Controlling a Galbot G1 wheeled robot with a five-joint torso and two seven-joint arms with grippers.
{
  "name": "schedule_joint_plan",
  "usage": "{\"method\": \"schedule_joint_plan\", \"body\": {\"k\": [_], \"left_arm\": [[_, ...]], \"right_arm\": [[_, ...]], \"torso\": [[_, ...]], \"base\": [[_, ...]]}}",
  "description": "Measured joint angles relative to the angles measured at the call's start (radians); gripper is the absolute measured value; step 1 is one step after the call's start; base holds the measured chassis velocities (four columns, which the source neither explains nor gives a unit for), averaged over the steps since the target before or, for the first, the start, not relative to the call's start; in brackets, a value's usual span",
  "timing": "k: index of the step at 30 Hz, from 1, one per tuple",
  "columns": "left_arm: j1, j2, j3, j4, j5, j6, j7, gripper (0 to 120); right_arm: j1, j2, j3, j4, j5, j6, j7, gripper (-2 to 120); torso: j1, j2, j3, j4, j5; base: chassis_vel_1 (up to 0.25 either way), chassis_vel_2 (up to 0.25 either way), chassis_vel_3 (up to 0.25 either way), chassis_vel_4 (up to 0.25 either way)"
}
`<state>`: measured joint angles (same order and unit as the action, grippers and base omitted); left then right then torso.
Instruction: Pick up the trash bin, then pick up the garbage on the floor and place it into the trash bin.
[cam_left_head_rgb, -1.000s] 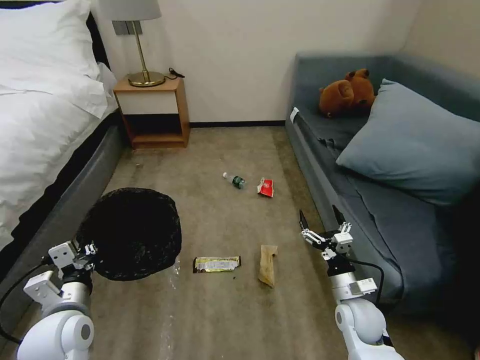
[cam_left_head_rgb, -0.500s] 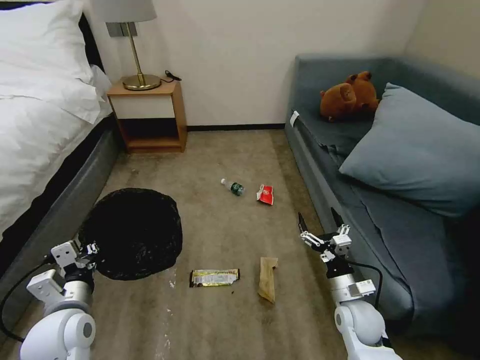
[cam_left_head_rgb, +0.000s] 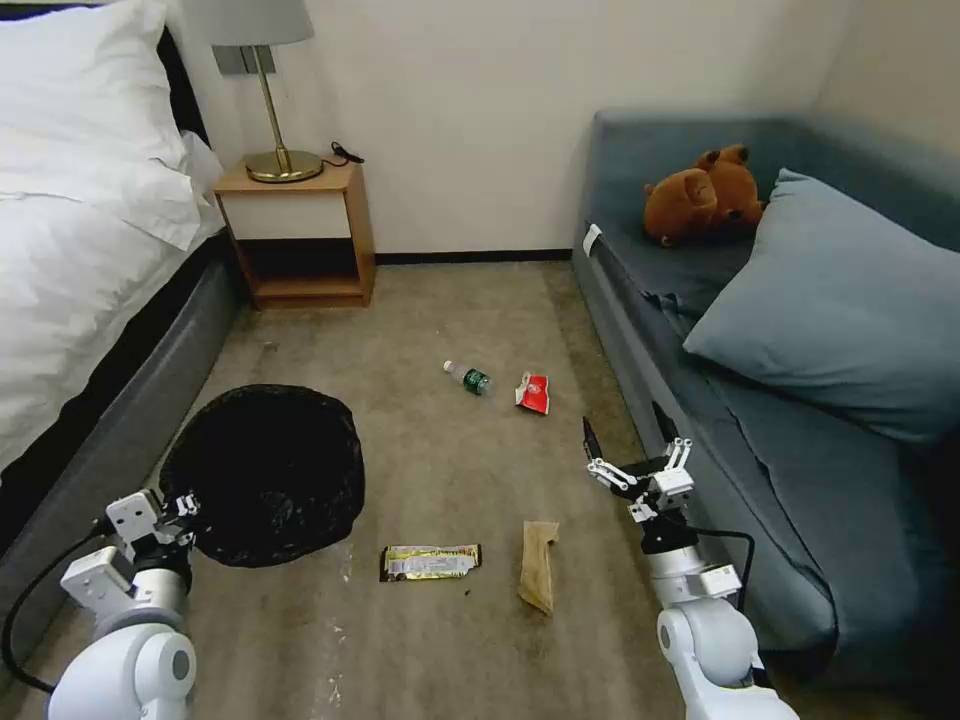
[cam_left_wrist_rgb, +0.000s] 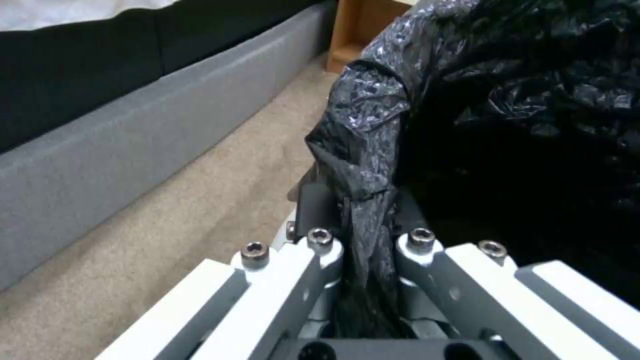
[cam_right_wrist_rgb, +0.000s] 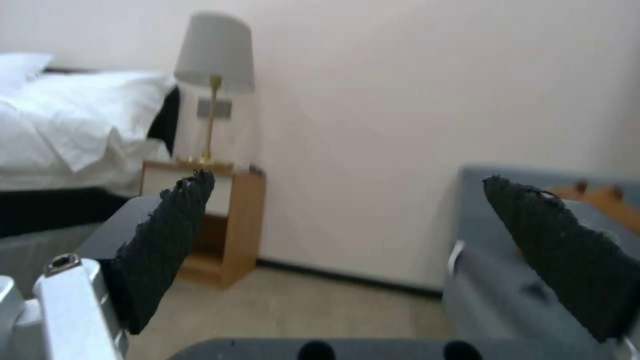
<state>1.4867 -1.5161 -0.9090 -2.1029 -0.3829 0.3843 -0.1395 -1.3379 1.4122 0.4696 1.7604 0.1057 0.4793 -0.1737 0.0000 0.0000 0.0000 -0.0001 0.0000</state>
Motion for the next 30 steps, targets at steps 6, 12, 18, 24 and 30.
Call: {"method": "schedule_joint_plan", "body": {"k": [6, 12, 18, 24, 30], "left_arm": [[-0.009, -0.001, 0.005, 0.003, 0.022, 0.002, 0.0, 4], [-0.023, -0.002, 0.017, 0.018, 0.045, 0.008, 0.001, 4], [-0.032, -0.007, 0.026, 0.034, 0.077, 0.014, 0.001, 4], [-0.036, -0.018, 0.035, 0.04, 0.108, 0.022, -0.002, 4], [-0.039, -0.02, 0.05, 0.049, 0.124, 0.023, -0.004, 4]], "right_arm": [[0.079, -0.025, -0.153, 0.015, 0.006, -0.232, 0.256, 100], [0.156, -0.04, -0.257, -0.04, -0.016, -0.391, 0.359, 100], [0.245, -0.06, -0.367, -0.143, 0.044, -0.614, 0.487, 100], [0.325, -0.059, -0.435, -0.281, 0.141, -0.764, 0.501, 100], [0.343, -0.047, -0.427, -0.357, 0.197, -0.878, 0.459, 100]], "torso": [[0.0, 0.0, 0.0, 0.0003, 0.0], [0.0, 0.0, 0.0, 0.0, -0.0002], [0.0, 0.0, 0.0, 0.0001, -0.0002], [0.0, 0.0, 0.0, 0.0003, 0.0001], [0.0, 0.0, 0.0, 0.0002, 0.0]], "base": [[0.0, 0.0, 0.0, 0.0], [0.0, 0.0, 0.0, 0.0], [0.0, 0.0, 0.0, 0.0], [0.0, 0.0, 0.0, 0.0], [0.0, 0.0, 0.0, 0.0]]}}
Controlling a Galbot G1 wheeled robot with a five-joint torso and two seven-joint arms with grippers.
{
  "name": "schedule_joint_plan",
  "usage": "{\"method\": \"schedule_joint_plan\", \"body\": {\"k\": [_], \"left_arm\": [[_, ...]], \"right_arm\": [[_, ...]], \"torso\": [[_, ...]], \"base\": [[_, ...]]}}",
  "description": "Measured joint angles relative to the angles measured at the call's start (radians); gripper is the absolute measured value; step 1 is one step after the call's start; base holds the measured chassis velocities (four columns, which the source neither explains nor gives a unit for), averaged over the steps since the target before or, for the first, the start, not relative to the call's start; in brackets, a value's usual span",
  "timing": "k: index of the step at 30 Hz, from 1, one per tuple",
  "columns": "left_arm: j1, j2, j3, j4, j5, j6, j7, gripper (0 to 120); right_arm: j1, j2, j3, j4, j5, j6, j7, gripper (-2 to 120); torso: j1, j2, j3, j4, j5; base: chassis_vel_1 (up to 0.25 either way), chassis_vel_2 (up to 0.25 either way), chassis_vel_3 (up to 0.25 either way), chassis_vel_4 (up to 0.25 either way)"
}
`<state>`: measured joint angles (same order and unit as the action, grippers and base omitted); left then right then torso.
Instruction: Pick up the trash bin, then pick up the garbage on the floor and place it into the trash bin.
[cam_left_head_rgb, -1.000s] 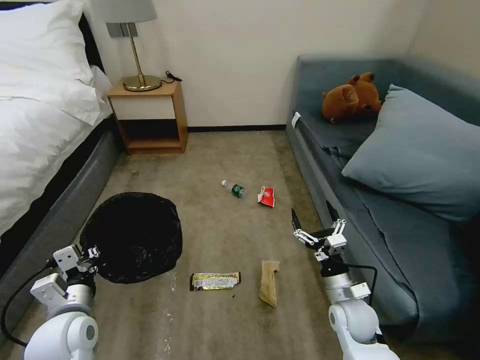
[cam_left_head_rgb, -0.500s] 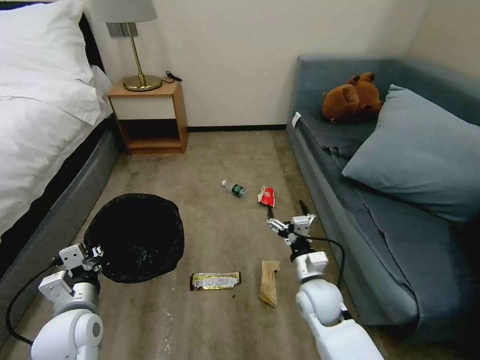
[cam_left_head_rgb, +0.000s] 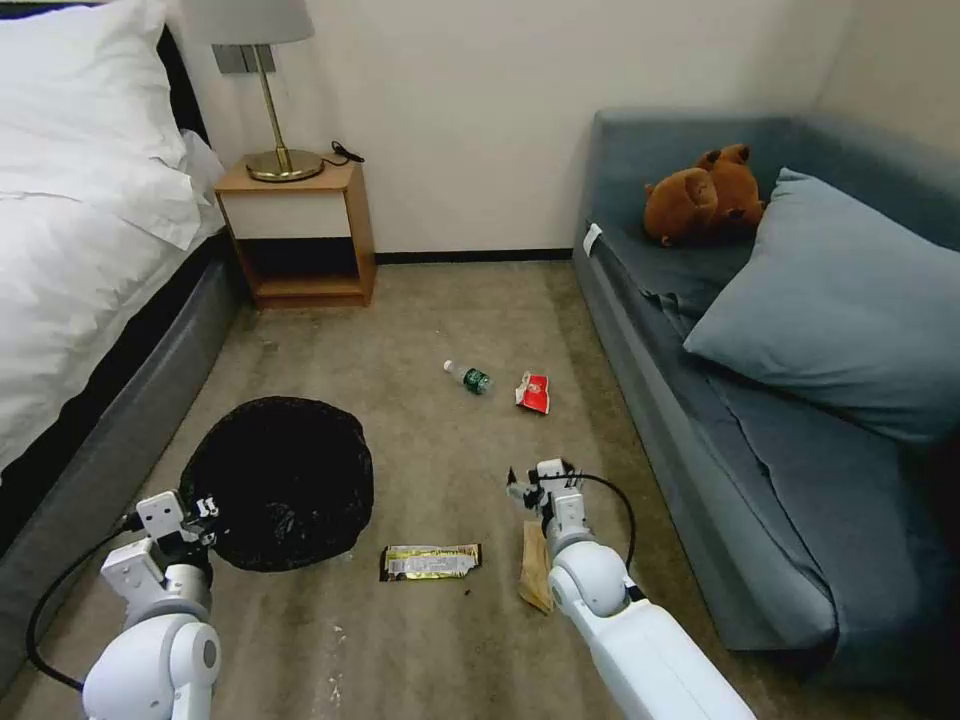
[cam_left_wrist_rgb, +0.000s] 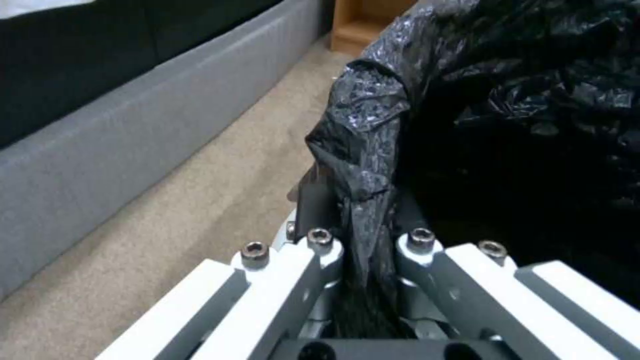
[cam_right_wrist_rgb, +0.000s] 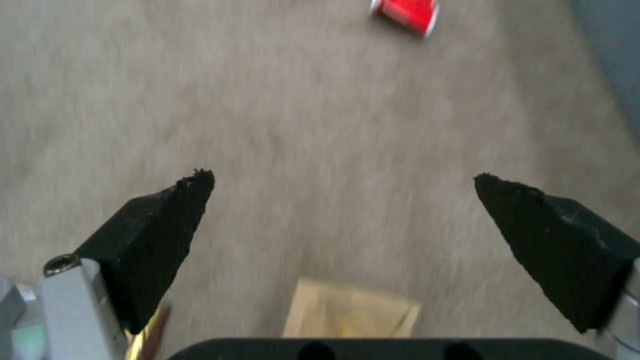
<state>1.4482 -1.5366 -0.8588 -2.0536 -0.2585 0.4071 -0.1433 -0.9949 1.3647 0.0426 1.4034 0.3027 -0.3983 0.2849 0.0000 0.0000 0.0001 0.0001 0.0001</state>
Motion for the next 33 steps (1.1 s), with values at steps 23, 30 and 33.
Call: {"method": "schedule_joint_plan", "body": {"k": [23, 30, 33], "left_arm": [[0.003, -0.019, 0.046, 0.008, 0.038, -0.016, -0.011, 4], [0.016, -0.017, 0.038, 0.003, 0.037, -0.029, -0.003, 4], [0.022, -0.016, 0.035, 0.0, 0.036, -0.038, 0.002, 4]], "right_arm": [[-0.063, 0.041, 0.059, -0.093, -0.008, -0.108, -0.171, 100], [-0.066, 0.058, 0.075, -0.161, -0.032, -0.078, -0.204, 100], [-0.066, 0.07, 0.088, -0.207, -0.045, -0.042, -0.221, 100]], "torso": [[0.0, 0.0, 0.0, -0.0001, -0.0001], [0.0, 0.0, 0.0, -0.0001, -0.0001], [0.0, 0.0, 0.0, -0.0001, -0.0001]], "base": [[0.0, 0.0, 0.0, 0.0], [0.0, 0.0, 0.0, 0.0], [0.0, 0.0, 0.0, 0.0]]}}
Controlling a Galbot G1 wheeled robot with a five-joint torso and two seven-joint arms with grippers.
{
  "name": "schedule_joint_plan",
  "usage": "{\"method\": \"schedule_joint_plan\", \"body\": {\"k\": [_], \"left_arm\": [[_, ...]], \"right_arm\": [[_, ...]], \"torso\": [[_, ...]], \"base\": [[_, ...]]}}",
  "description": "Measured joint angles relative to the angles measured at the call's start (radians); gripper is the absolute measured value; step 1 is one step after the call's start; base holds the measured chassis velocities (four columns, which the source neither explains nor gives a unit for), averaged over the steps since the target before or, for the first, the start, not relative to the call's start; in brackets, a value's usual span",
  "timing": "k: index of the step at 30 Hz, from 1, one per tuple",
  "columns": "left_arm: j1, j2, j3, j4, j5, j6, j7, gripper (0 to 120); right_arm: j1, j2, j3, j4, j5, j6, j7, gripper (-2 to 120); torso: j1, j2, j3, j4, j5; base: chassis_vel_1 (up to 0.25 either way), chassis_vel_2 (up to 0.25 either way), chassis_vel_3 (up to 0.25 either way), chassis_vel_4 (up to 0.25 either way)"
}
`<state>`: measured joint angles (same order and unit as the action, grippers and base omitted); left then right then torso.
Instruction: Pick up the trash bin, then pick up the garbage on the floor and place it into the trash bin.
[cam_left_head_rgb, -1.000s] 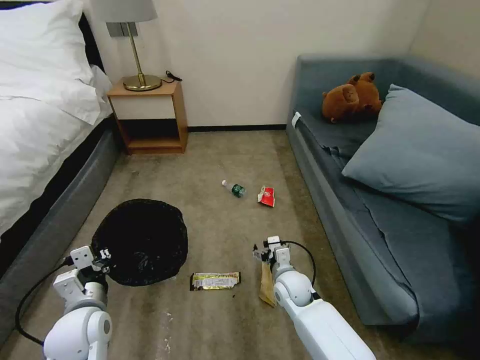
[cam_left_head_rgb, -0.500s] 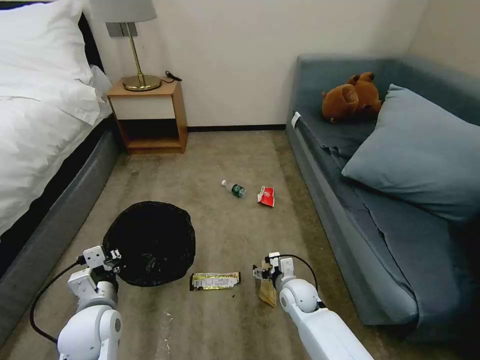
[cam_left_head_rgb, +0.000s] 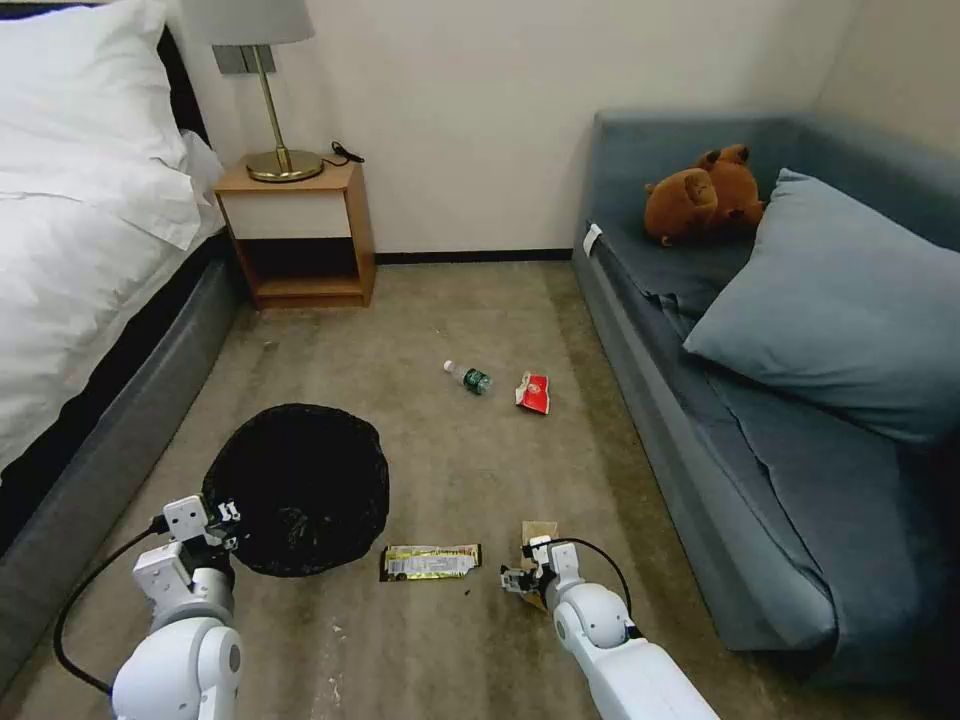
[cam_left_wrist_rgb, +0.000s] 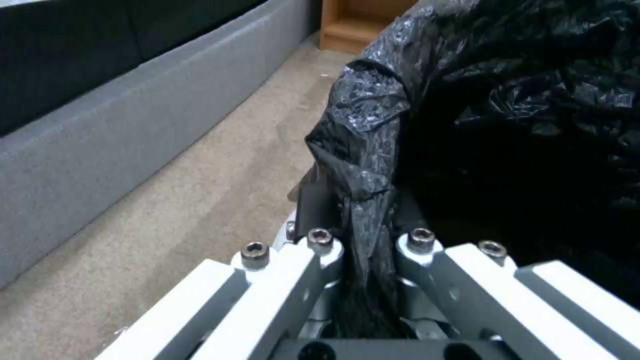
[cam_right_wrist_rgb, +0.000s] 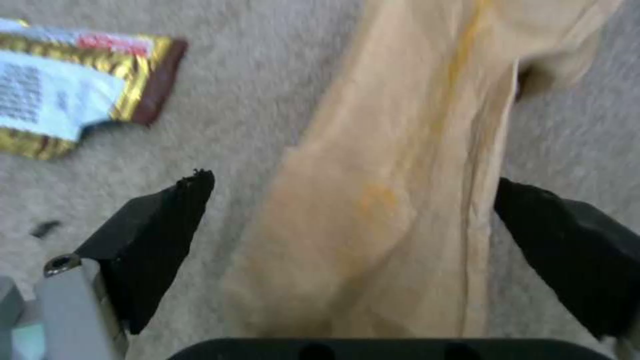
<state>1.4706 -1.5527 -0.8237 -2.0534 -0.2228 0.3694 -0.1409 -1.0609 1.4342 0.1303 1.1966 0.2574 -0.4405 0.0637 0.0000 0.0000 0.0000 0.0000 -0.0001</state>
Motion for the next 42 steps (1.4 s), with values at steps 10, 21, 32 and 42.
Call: {"method": "schedule_joint_plan", "body": {"k": [10, 21, 32, 42], "left_arm": [[0.01, 0.003, -0.002, -0.009, -0.006, -0.005, 0.023, 4], [-0.003, 0.001, 0.004, 0.012, -0.004, -0.005, 0.021, 4], [-0.006, 0.004, -0.005, 0.03, -0.009, -0.011, 0.012, 4], [-0.005, 0.004, -0.005, 0.03, -0.011, -0.013, 0.013, 4]], "right_arm": [[0.001, 0.013, 0.011, -0.054, -0.018, 0.075, -0.011, 80], [-0.009, 0.006, 0.007, -0.026, -0.02, 0.103, -0.017, 36], [-0.027, 0.008, 0.002, 0.006, -0.04, 0.122, -0.021, 4], [-0.043, 0.001, 0.013, 0.05, -0.092, 0.15, -0.033, 0]], "torso": [[0.0, 0.0, 0.0, -0.0002, -0.0002], [0.0, 0.0, 0.0, 0.0001, 0.0003], [0.0, 0.0, 0.0, 0.0002, 0.0002], [0.0, 0.0, 0.0, 0.0, 0.0001]], "base": [[0.0, 0.0, 0.0, 0.0], [0.0, 0.0, 0.0, 0.0], [0.0, 0.0, 0.0, 0.0], [0.0, 0.0, 0.0, 0.0]]}}
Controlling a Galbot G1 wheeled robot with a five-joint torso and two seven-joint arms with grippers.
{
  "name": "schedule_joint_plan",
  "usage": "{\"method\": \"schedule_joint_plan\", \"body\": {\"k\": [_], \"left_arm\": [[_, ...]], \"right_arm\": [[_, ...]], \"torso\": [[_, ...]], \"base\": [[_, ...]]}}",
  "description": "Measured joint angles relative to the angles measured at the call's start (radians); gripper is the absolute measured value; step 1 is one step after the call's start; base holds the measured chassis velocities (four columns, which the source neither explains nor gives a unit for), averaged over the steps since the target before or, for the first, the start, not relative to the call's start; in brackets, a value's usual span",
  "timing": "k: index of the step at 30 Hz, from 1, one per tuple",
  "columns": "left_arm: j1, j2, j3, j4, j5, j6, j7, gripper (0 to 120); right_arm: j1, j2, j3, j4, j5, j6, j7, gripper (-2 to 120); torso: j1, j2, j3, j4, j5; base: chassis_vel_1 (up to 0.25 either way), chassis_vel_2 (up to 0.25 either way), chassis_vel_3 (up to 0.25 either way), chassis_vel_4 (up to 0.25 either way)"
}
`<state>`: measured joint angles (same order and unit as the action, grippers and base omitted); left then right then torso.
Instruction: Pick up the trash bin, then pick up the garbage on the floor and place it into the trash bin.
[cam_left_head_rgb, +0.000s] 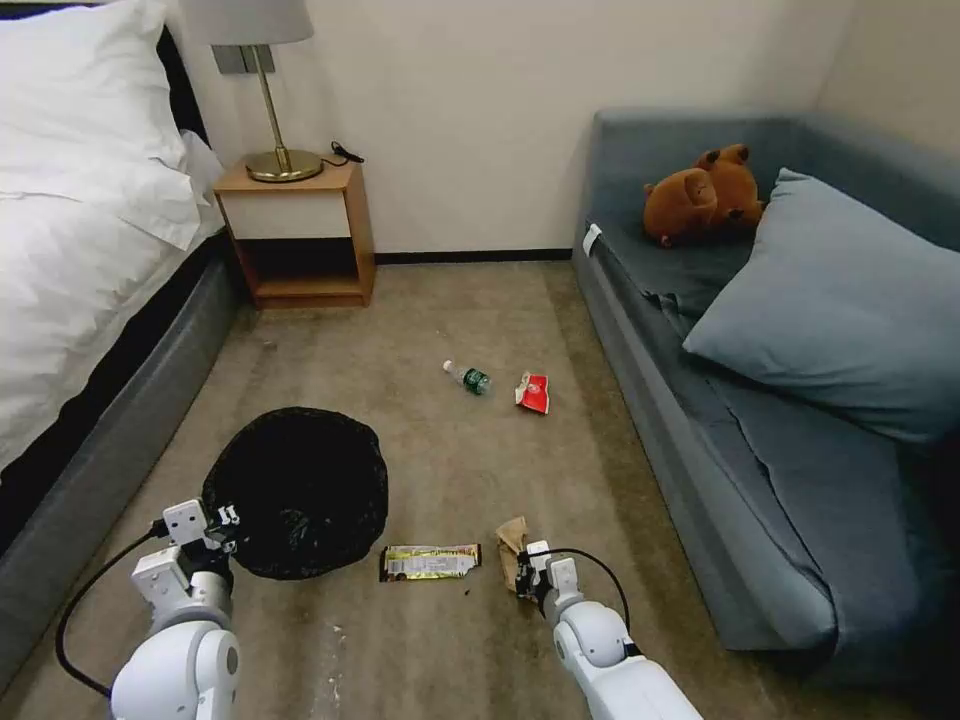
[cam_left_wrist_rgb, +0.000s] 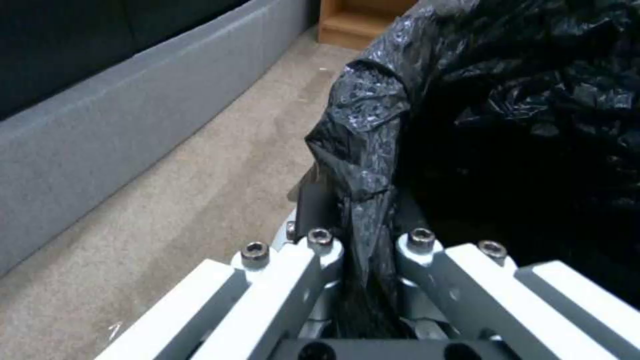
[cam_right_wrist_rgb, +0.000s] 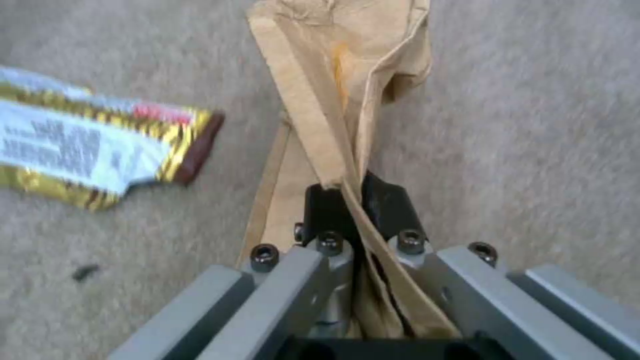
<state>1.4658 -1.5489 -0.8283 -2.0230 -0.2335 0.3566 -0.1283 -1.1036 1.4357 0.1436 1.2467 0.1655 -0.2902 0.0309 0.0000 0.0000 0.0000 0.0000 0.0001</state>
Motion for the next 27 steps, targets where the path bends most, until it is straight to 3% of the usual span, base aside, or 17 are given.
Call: {"method": "schedule_joint_plan", "body": {"k": [11, 16, 27], "left_arm": [[0.003, -0.006, 0.015, 0.004, 0.001, -0.003, -0.004, 4], [0.004, -0.01, 0.024, 0.009, 0.004, -0.005, -0.004, 4], [0.004, -0.017, 0.035, 0.032, 0.008, -0.024, -0.004, 4]], "right_arm": [[-0.019, -0.016, 0.001, 0.203, 0.001, 0.101, 0.029, 0], [-0.009, -0.026, -0.07, 0.398, 0.027, 0.11, 0.082, 0], [0.009, -0.025, -0.183, 0.526, 0.027, 0.15, 0.106, 0]], "torso": [[0.0, 0.0, 0.0, -0.0001, -0.0001], [0.0, 0.0, 0.0, 0.0, -0.0002], [0.0, 0.0, 0.0, 0.0, -0.0002]], "base": [[0.0, 0.0, 0.0, 0.0], [0.0, 0.0, 0.0, 0.0], [0.0, 0.0, 0.0, 0.0]]}}
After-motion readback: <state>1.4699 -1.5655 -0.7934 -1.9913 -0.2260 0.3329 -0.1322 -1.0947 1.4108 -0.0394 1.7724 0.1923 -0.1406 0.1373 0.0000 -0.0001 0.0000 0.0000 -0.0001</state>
